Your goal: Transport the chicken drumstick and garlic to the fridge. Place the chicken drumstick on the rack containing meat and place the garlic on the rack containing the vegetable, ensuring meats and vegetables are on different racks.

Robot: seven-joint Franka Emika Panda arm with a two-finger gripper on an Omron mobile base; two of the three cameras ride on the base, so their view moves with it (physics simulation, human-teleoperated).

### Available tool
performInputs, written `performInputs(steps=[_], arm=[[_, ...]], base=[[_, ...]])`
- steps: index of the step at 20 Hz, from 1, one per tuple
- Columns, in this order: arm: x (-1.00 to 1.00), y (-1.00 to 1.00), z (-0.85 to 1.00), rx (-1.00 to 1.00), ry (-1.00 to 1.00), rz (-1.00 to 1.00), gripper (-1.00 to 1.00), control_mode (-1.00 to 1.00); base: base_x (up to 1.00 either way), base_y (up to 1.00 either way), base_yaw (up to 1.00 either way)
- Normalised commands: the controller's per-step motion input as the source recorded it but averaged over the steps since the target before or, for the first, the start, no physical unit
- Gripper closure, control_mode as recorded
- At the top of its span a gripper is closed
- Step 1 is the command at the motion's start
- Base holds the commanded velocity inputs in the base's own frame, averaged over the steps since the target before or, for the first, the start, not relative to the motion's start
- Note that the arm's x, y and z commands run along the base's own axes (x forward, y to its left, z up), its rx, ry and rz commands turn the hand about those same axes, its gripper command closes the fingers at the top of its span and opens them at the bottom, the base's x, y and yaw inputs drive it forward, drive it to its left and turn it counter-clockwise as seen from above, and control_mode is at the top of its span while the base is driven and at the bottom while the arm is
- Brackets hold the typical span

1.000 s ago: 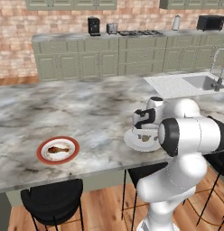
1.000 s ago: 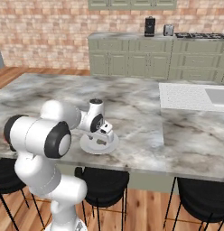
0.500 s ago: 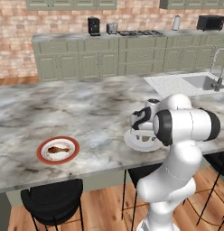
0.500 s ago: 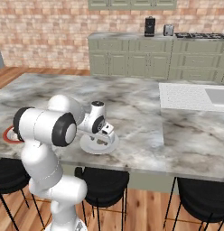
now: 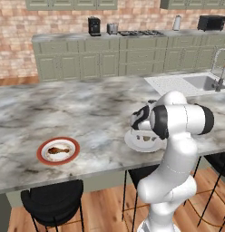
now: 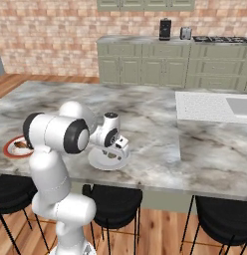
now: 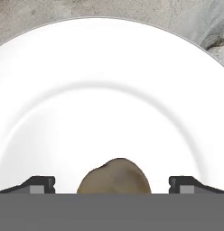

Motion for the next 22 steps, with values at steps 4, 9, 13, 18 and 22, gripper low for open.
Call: performInputs(steps=[4, 9, 13, 18, 22], arm=[[-0.06, 0.03, -0.17, 0.0, 0.0, 0.0, 1.0, -1.0], [-0.14, 0.02, -0.13, 0.0, 0.0, 0.0, 1.0, -1.0], [-0.17, 0.0, -0.04, -0.01, -0.02, 0.0, 1.0, -1.0], [-0.48, 0.15, 0.66, -0.01, -0.03, 0.0, 1.0, -1.0], [-0.79, 0.0, 0.99, 0.0, 0.0, 0.0, 1.0, -1.0]], base=[[0.0, 0.0, 0.0], [0.0, 0.0, 0.0], [0.0, 0.0, 0.0], [0.0, 0.0, 0.0], [0.0, 0.0, 0.0]])
